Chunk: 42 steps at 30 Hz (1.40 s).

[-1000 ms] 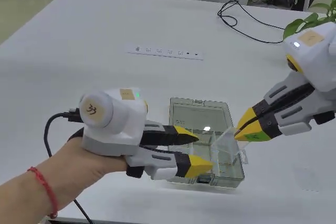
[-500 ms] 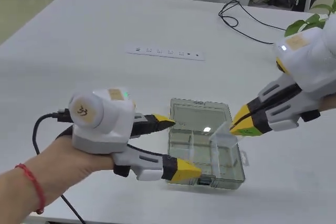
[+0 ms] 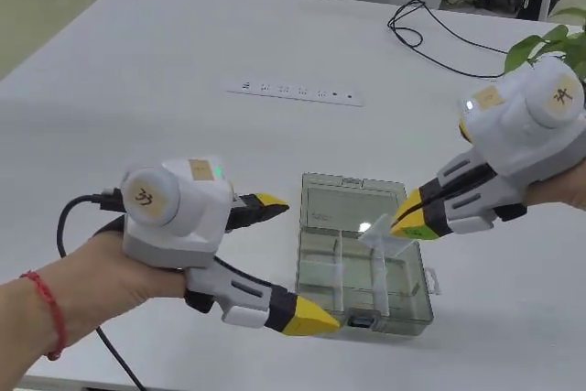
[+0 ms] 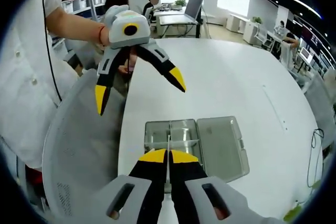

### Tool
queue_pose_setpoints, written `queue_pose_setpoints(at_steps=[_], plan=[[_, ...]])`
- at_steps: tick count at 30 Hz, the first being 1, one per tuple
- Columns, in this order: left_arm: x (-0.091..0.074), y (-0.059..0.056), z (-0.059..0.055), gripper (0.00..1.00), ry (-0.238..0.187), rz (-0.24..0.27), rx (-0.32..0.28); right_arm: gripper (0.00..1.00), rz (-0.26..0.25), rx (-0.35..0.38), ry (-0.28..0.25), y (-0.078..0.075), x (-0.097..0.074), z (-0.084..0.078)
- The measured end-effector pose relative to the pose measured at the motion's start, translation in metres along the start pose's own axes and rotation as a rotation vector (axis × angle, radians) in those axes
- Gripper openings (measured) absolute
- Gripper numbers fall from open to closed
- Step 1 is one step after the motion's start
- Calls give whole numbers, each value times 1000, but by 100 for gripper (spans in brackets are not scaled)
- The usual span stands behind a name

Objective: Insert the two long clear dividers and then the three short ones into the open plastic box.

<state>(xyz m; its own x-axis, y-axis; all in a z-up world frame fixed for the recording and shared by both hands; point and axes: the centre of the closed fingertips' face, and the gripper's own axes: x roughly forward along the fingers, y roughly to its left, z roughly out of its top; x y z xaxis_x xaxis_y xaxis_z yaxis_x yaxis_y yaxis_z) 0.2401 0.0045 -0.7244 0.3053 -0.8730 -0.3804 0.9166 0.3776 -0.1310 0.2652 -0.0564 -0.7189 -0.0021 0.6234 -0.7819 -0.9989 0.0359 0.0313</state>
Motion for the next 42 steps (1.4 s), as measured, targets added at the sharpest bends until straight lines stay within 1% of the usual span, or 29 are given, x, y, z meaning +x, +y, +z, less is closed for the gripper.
queue_pose_setpoints(at_steps=[7,13,18,23,25,29,33,40,41,42], plan=[[1,0,-6,100,13,-11,-2,3,-6,16,9,-1,13,-9],[1,0,-7,100,8,-6,-9,3,-10,19,10,-2,20,-12],[0,0,-8,100,7,-4,-18,3,0,19,16,-1,25,-15],[0,-1,-9,100,3,-2,-24,3,-2,5,26,-2,27,-18],[0,-2,-9,100,0,-3,-27,3,-3,2,29,-7,28,-21],[0,-2,-9,100,0,-6,-30,3,-7,1,21,-12,28,-22],[1,-2,-11,100,2,-10,-34,3,-6,-14,15,-11,29,-20],[1,-2,-11,100,1,-7,-36,3,2,7,16,-17,30,-24],[1,-2,-11,100,0,-8,-38,3,4,5,16,-17,30,-24],[1,-2,-12,100,0,-9,-40,3,7,-1,18,-14,30,-23]])
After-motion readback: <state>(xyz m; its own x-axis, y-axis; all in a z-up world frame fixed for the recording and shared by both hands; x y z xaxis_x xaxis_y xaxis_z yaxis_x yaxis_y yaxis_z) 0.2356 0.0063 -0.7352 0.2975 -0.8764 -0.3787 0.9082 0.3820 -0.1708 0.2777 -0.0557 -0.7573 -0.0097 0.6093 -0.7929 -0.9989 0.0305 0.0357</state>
